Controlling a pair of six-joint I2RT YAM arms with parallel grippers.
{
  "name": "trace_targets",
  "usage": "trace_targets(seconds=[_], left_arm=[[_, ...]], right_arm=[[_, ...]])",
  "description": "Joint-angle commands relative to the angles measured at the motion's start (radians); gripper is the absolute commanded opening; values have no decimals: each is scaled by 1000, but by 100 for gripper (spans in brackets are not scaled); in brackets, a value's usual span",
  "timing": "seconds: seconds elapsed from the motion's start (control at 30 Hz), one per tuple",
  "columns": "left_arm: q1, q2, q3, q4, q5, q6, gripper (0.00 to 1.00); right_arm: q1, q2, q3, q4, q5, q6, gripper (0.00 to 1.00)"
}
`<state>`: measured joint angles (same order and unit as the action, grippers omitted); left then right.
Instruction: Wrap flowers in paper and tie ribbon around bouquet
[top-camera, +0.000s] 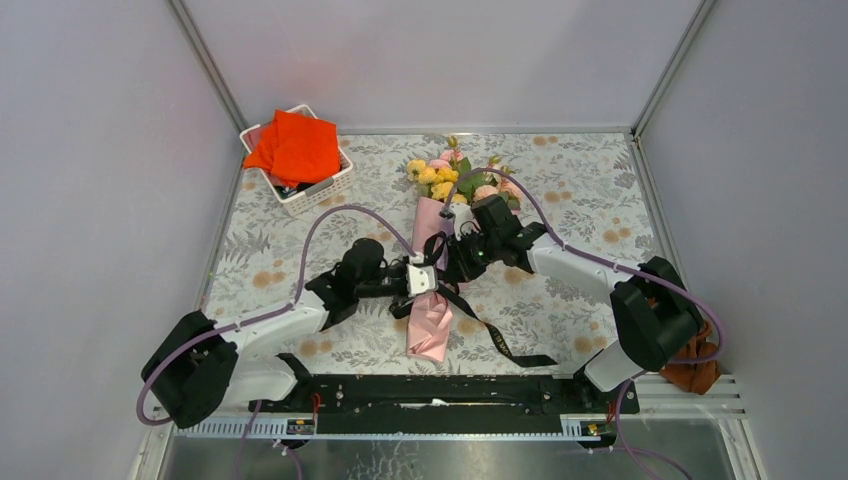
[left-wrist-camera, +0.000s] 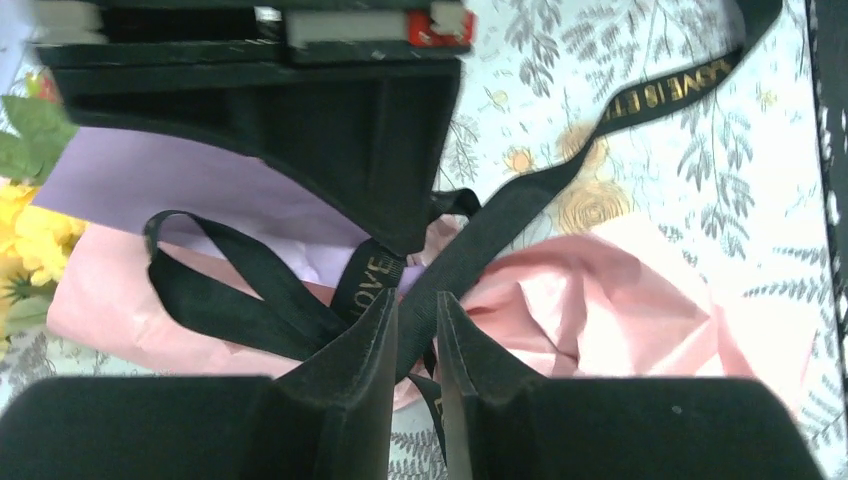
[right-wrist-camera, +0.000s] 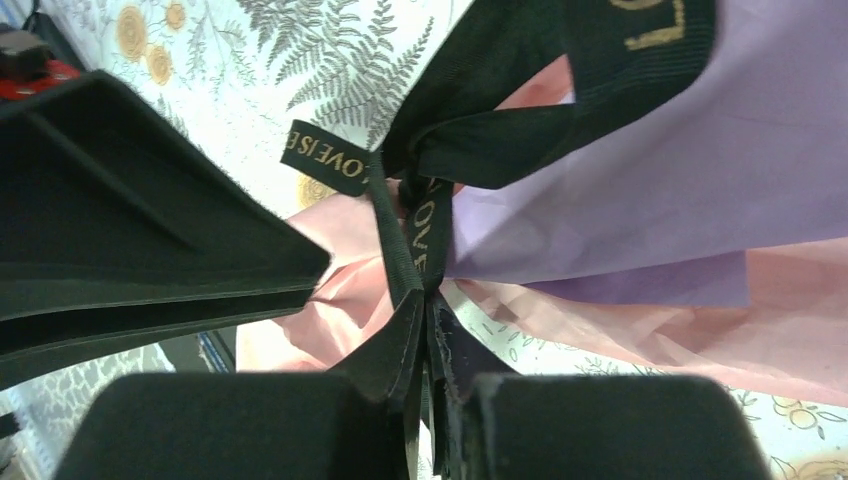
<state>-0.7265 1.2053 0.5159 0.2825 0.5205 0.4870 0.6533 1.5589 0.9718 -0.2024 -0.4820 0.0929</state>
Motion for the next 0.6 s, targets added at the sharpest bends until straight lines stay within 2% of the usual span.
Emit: trace_targets(seconds=[0.0,0.1,0.2,0.33,0.4,0.57], left_arm=[[-2,40,9,-53,83,302,28],[-2,73,-7,10,57,357,28],[-2,98,-20,82,10,372,29],[-2,124,-28,100,-5,410,24],[-1,137,-34,98,-6,431,24],[-2,149,-40,104,-4,467,21]], right_arm=[[-6,-42,42,1,-92,14,7],[-7,-58,25,32,-133,44,4],[-7,-49,-8,104,-198,114,7],[-7,-26,-2,84,-227,137,27],[-9,-30,35,22,-214,97,43],[-85,-85,109,-120,-117,29,54]])
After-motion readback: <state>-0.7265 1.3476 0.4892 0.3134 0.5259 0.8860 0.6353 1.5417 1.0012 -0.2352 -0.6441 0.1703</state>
